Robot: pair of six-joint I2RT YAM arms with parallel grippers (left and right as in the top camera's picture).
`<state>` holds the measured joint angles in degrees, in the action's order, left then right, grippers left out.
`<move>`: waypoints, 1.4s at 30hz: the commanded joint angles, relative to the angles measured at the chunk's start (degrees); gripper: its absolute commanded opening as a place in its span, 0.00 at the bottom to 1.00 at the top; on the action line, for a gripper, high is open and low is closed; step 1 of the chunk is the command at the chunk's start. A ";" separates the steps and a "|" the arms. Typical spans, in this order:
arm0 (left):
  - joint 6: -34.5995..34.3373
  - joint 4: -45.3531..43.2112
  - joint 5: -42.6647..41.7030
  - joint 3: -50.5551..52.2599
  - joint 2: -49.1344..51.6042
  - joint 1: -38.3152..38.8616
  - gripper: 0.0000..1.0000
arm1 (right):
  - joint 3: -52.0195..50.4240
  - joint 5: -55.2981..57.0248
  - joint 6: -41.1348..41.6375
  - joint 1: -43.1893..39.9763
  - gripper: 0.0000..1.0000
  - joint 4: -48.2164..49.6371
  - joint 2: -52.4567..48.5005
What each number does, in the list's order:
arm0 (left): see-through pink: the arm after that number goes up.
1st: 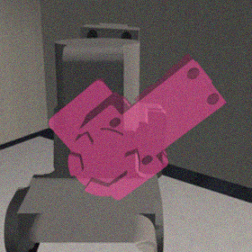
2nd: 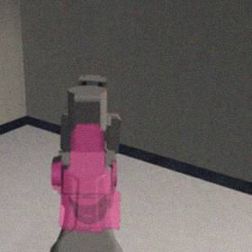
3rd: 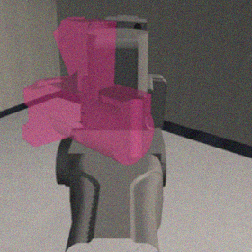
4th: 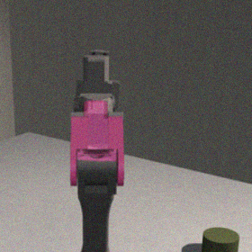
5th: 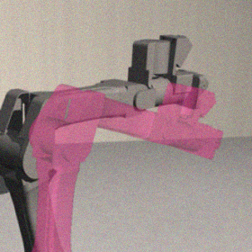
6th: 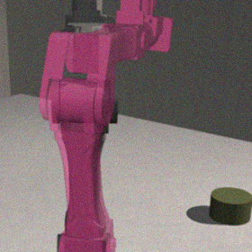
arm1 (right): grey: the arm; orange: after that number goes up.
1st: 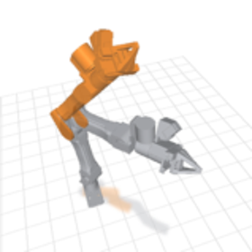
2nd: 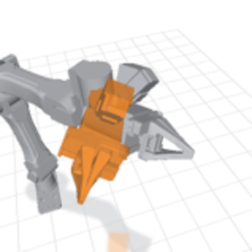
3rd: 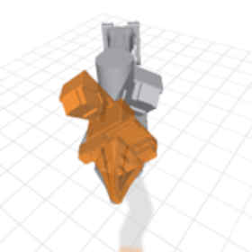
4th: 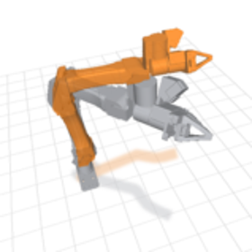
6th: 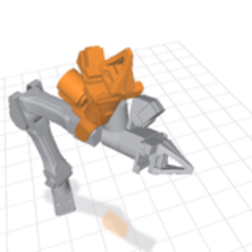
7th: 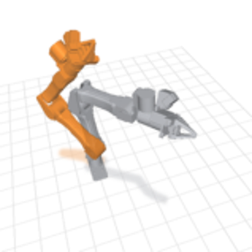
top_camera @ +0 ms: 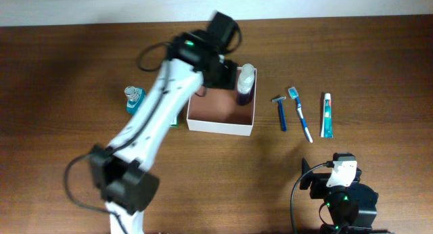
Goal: Pack container
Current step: 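Carry the soap bottle with the left gripper into the box and release, then grasp the blue Listerine mouthwash bottle with the left gripper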
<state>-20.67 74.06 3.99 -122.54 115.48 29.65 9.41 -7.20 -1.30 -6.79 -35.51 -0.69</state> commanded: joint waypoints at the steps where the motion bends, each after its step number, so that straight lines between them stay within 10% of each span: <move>1: 2.36 3.10 4.85 -2.49 -7.80 -4.20 0.85 | -0.35 -0.55 0.28 -0.37 0.99 0.00 0.48; 11: 15.26 13.25 4.92 0.26 -10.34 -19.98 0.87 | -0.35 -0.55 0.31 -0.37 0.99 0.00 0.48; 29: 24.11 -4.26 1.60 22.43 -3.80 -27.58 0.82 | -0.35 -0.55 0.28 -0.37 0.99 0.00 0.48; 36: 25.53 -4.90 0.72 22.43 -1.05 -27.56 0.73 | -0.33 -0.55 0.28 -0.37 0.99 0.00 0.48; 42: 25.51 -4.44 0.72 22.43 -0.83 -27.58 0.36 | -0.35 -0.55 0.28 -0.37 0.99 0.00 0.48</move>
<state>4.08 69.36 5.19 -100.27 113.91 2.22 9.41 -7.20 -1.32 -6.79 -35.51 -0.69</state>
